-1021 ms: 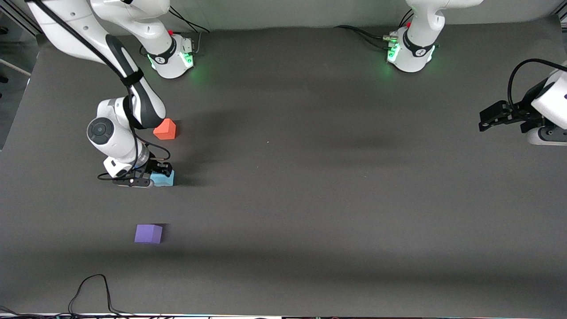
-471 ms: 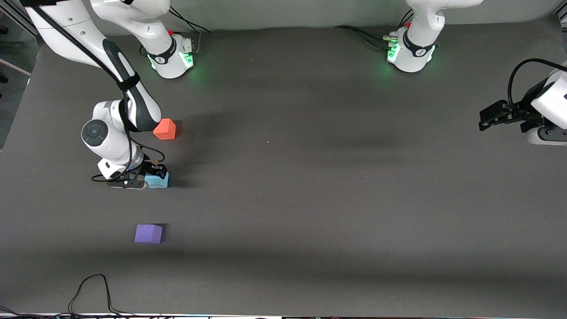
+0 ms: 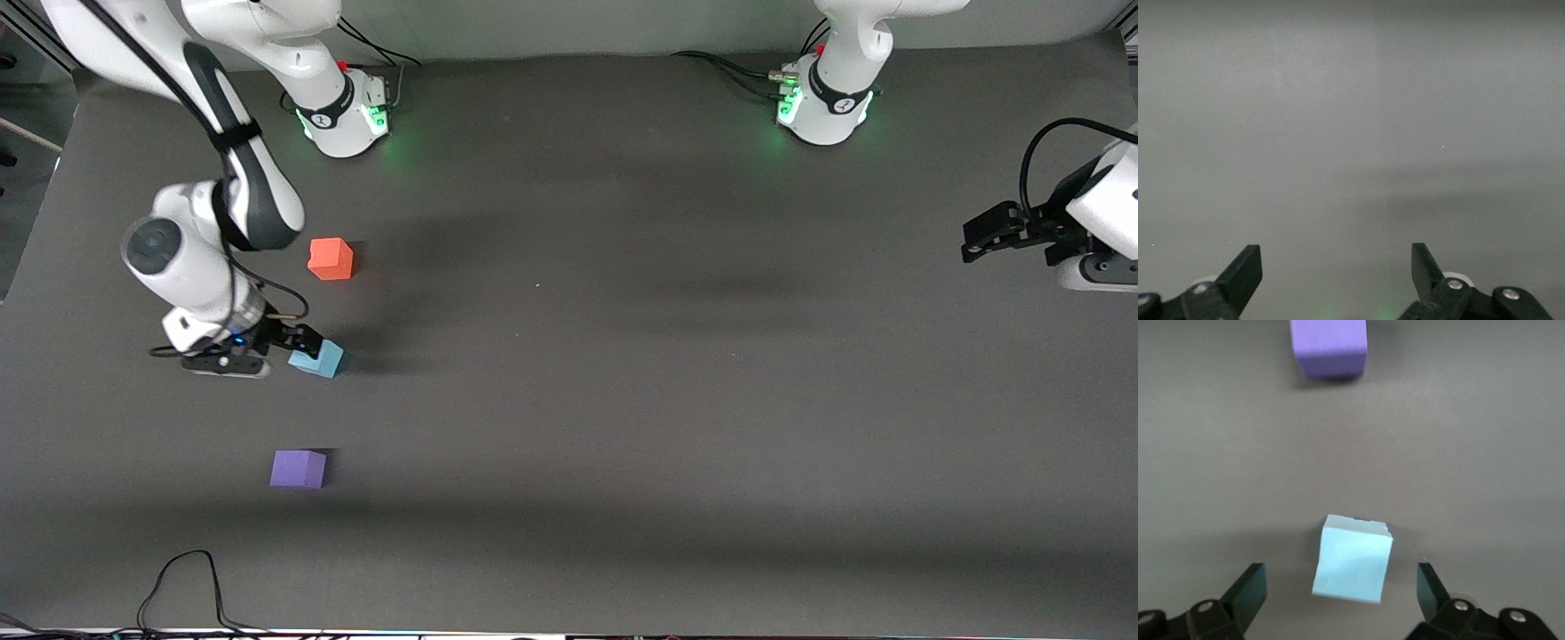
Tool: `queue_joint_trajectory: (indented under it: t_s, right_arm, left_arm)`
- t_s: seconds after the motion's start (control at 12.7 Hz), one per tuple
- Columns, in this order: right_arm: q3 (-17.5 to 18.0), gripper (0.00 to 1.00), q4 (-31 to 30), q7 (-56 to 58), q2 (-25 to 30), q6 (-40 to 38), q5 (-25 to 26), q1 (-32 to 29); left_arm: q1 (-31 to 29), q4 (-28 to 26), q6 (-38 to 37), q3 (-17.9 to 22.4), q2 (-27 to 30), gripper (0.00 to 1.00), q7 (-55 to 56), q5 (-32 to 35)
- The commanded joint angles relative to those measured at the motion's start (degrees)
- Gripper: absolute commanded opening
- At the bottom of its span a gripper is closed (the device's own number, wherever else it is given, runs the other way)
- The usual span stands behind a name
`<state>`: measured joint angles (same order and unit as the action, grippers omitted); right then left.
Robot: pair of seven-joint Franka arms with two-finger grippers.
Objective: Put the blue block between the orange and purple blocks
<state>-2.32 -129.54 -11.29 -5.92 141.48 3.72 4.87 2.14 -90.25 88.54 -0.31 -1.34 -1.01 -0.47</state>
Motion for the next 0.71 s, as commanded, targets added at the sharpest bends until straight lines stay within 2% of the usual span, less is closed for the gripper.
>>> queue_joint_trajectory:
  t_s: [0.0, 0.16, 0.31, 0.63]
  right_arm:
    - [-0.05, 1.0, 3.56, 1.36, 10.91, -12.84, -1.43, 0.93]
    - [0.12, 1.0, 13.74, 1.71, 12.68, -28.38, -3.35, 0.84]
    - [0.21, 1.0, 21.49, 1.98, 13.73, -39.48, -7.66, 0.67]
    - [1.44, 1.0, 24.16, 1.62, 18.21, -44.62, -7.15, 0.31]
  left_arm:
    - [-0.3, -0.81, -0.13, -0.22, 0.99, 1.0, -0.84, 0.56]
    - [-0.3, -0.81, -0.13, -0.22, 0.99, 1.0, -0.84, 0.56]
    - [-0.3, -0.81, -0.13, -0.22, 0.99, 1.0, -0.84, 0.56]
    - [-0.3, -0.9, -0.13, -0.22, 0.99, 1.0, -0.84, 0.56]
